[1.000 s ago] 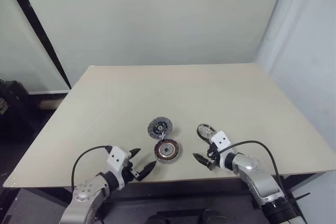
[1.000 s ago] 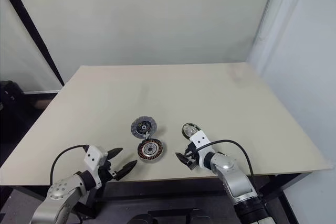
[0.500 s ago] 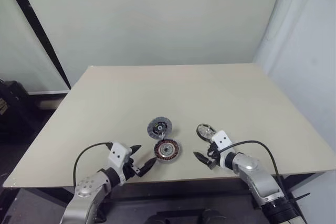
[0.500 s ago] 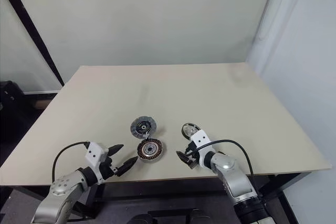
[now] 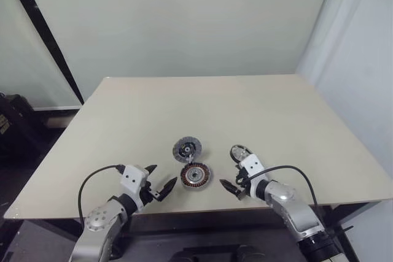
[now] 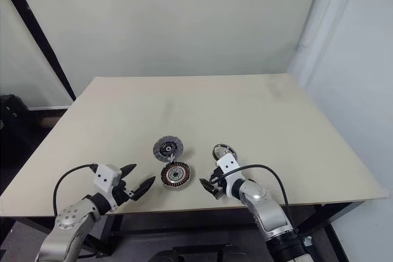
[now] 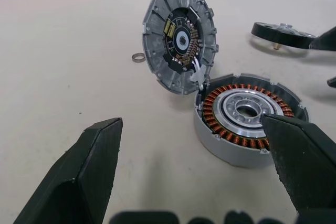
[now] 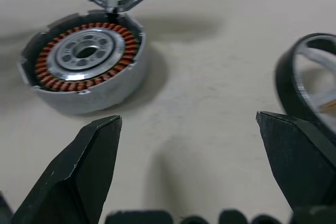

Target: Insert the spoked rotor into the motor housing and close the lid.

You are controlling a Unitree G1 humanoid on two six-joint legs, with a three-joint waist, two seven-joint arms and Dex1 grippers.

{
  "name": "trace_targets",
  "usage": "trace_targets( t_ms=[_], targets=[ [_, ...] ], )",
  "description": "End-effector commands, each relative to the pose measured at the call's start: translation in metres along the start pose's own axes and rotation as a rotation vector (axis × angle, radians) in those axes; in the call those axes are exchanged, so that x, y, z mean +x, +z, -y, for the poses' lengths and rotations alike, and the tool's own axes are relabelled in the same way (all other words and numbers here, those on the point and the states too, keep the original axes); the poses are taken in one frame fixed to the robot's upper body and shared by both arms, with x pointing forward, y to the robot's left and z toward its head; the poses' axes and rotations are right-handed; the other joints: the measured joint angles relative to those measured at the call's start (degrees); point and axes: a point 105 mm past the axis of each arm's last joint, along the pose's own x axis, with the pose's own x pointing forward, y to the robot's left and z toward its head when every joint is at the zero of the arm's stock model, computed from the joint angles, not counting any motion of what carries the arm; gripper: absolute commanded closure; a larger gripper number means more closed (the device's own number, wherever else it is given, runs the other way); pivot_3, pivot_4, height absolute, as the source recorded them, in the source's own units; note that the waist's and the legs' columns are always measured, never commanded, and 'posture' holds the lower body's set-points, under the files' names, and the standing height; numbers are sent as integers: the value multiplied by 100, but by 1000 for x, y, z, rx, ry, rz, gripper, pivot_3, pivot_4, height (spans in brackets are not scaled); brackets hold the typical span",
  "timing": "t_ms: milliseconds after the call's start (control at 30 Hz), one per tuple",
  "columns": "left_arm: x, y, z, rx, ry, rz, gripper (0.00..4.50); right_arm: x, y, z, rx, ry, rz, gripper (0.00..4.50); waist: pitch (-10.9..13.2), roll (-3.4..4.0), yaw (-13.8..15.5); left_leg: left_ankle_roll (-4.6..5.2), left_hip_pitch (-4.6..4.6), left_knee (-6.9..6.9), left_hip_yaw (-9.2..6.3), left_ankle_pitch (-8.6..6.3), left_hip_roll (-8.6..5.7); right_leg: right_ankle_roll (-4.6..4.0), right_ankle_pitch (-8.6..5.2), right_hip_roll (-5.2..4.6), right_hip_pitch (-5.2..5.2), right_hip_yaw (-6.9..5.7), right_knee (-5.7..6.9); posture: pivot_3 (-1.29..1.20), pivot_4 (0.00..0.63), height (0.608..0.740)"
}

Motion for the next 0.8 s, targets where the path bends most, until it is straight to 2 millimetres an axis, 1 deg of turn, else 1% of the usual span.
trace_targets(
  t_ms=[33, 233, 400, 500, 633, 800],
  targets=[
    [0, 12, -7, 38, 32, 46, 0, 1, 14, -2, -28, 16, 42, 21, 0, 0, 1, 0, 0, 1, 0, 0, 0, 0, 0, 0, 0, 0, 0, 0, 0, 740],
    [1, 13, -7, 39, 35, 52, 0, -4, 21, 9, -22, -21, 65, 21, 0, 0, 0, 0, 0, 3, 0, 0, 0, 0, 0, 0, 1, 0, 3, 0, 0, 740],
    [2, 13, -7, 40, 39, 52, 0, -2, 27, 5, 24, -8, 87, 21, -1, -1, 0, 0, 1, 4, -1, 0, 0, 0, 1, 1, 1, -1, 5, 0, 0, 740],
    [2, 13, -8, 42, 43, 53, 0, 0, 30, 3, 4, -13, 90, 21, -1, 0, 0, 0, 1, 4, -1, 0, 0, 0, 1, 2, 1, -1, 8, 0, 0, 740],
    [3, 15, -9, 52, 56, 62, 0, 0, 32, 12, -33, -66, 94, 21, -1, 0, 1, 0, 1, 7, 0, 0, 0, 0, 1, 1, 1, 0, 8, 0, 0, 740],
    [4, 23, -16, 55, 99, 101, 0, -7, 43, 30, -36, -136, 134, 21, -2, -1, 3, 0, 1, 14, -2, 0, -1, 1, 1, 1, 5, -1, 8, 0, 0, 740]
  ],
)
